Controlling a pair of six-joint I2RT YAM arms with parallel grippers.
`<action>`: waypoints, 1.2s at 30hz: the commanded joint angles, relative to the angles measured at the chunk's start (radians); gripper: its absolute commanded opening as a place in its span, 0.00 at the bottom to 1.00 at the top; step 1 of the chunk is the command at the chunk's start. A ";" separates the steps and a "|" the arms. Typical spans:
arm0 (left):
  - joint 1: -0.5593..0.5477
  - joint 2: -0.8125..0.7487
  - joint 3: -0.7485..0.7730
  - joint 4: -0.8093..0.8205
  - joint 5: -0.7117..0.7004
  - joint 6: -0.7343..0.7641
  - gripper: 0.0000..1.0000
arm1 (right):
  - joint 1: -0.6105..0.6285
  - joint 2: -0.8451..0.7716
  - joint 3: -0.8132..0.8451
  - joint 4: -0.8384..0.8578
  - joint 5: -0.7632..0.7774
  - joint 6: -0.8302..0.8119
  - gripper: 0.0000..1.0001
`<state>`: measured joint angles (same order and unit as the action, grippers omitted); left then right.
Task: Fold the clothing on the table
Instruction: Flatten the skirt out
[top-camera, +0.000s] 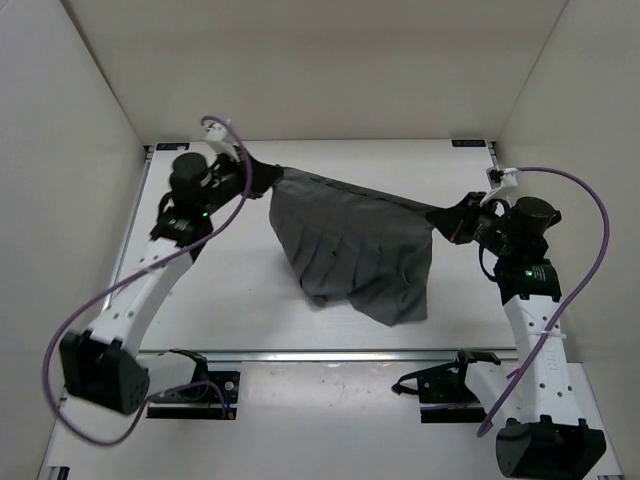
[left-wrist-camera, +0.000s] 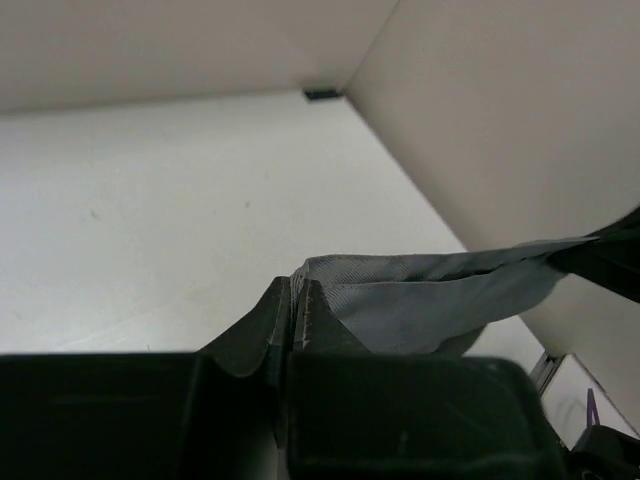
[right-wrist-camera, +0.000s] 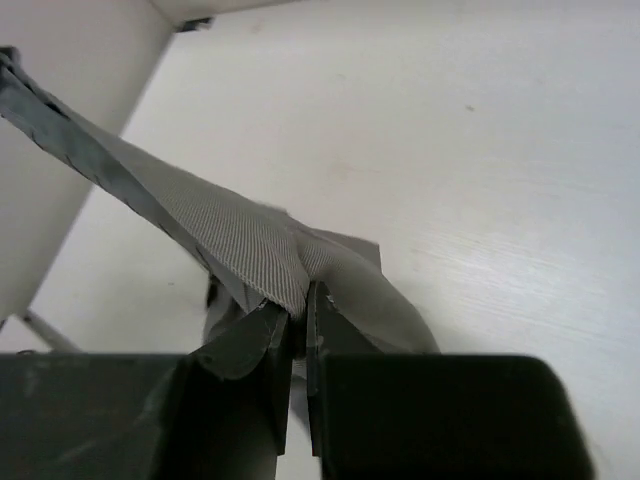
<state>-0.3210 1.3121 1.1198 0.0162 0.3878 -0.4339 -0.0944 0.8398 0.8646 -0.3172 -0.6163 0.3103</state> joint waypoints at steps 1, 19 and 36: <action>0.068 -0.163 -0.044 -0.016 0.036 0.018 0.00 | -0.008 0.005 0.063 0.118 -0.205 0.030 0.00; 0.146 -0.419 -0.163 0.003 0.040 -0.028 0.00 | -0.156 0.123 -0.119 0.968 -0.746 0.752 0.00; 0.204 0.093 0.274 0.113 0.083 0.038 0.00 | -0.064 0.804 0.772 0.551 -0.655 0.356 0.00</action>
<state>-0.1532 1.3643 1.2076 0.1116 0.4625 -0.4484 -0.1410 1.5562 1.3830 0.3248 -1.3075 0.7586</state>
